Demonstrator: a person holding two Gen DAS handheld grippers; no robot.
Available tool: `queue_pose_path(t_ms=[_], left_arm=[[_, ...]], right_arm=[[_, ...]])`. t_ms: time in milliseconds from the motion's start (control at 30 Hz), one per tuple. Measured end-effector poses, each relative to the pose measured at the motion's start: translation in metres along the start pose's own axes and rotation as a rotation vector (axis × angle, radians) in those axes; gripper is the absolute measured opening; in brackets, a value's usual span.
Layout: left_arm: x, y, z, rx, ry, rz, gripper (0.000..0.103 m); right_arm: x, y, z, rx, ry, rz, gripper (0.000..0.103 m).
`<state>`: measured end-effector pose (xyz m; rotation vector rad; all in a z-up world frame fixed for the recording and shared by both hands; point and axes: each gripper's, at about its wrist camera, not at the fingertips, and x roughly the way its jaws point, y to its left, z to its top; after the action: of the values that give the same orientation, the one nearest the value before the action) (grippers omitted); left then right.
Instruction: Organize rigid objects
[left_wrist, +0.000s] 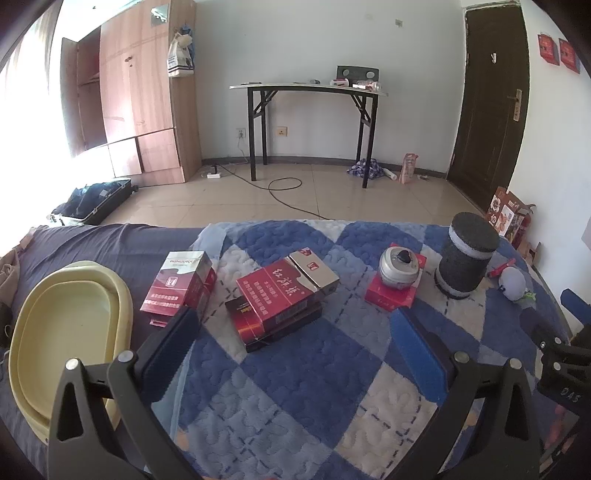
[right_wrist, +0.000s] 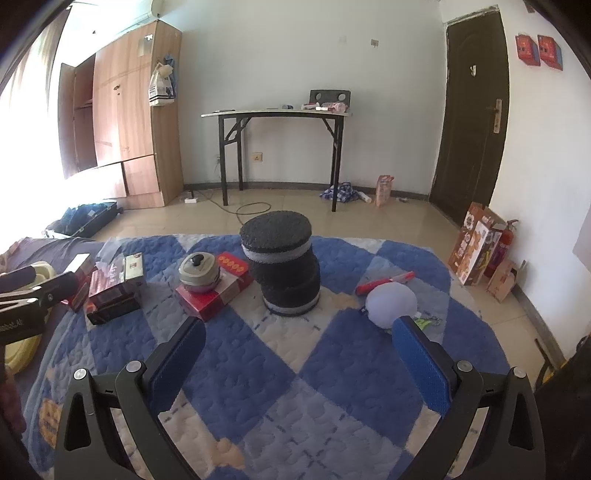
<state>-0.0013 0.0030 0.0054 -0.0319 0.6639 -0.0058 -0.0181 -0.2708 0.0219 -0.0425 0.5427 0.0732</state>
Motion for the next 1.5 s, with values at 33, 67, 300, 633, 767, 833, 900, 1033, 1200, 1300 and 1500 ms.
queue_pose_path(t_ms=[33,67,300,633,767,833,900,1033,1200,1300,1500], left_arm=[[0.0001,0.0001,0.0002,0.005,0.001,0.003,0.103],[0.0003,0.0001,-0.0001,0.008,0.002,0.005,0.103],[0.0029,-0.0031,-0.0033,0.017,0.006,0.004,0.103],[0.0054,-0.0057,-0.0043,0.019,0.005,0.003,0.103],[0.0066,-0.0058,-0.0054,0.016,0.001,0.006,0.103],[0.0057,-0.0052,-0.0048,0.017,0.002,0.005,0.103],[0.0057,-0.0052,-0.0048,0.018,0.001,0.005,0.103],[0.0069,-0.0060,-0.0043,0.030,0.007,0.005,0.103],[0.0043,-0.0065,-0.0039,0.028,0.008,0.000,0.103],[0.0043,-0.0064,-0.0039,0.030,0.009,0.001,0.103],[0.0044,-0.0063,-0.0038,0.030,0.010,0.001,0.103]], right_arm=[[-0.0001,0.0002,0.0004,0.002,0.000,0.002,0.103],[0.0000,0.0006,0.0003,0.000,-0.002,0.001,0.103],[0.0041,0.0038,-0.0021,-0.016,0.014,0.004,0.103],[0.0062,0.0038,-0.0020,-0.020,0.018,0.004,0.103],[0.0070,0.0036,-0.0024,-0.021,0.019,0.004,0.103],[0.0069,0.0037,-0.0028,-0.022,0.019,0.005,0.103],[0.0070,0.0038,-0.0029,-0.024,0.018,0.003,0.103],[0.0076,0.0056,-0.0045,-0.033,0.017,0.000,0.103],[0.0078,0.0063,-0.0044,-0.034,0.020,0.003,0.103],[0.0081,0.0071,-0.0046,-0.041,0.019,-0.004,0.103],[0.0096,0.0084,-0.0041,-0.045,0.023,-0.001,0.103]])
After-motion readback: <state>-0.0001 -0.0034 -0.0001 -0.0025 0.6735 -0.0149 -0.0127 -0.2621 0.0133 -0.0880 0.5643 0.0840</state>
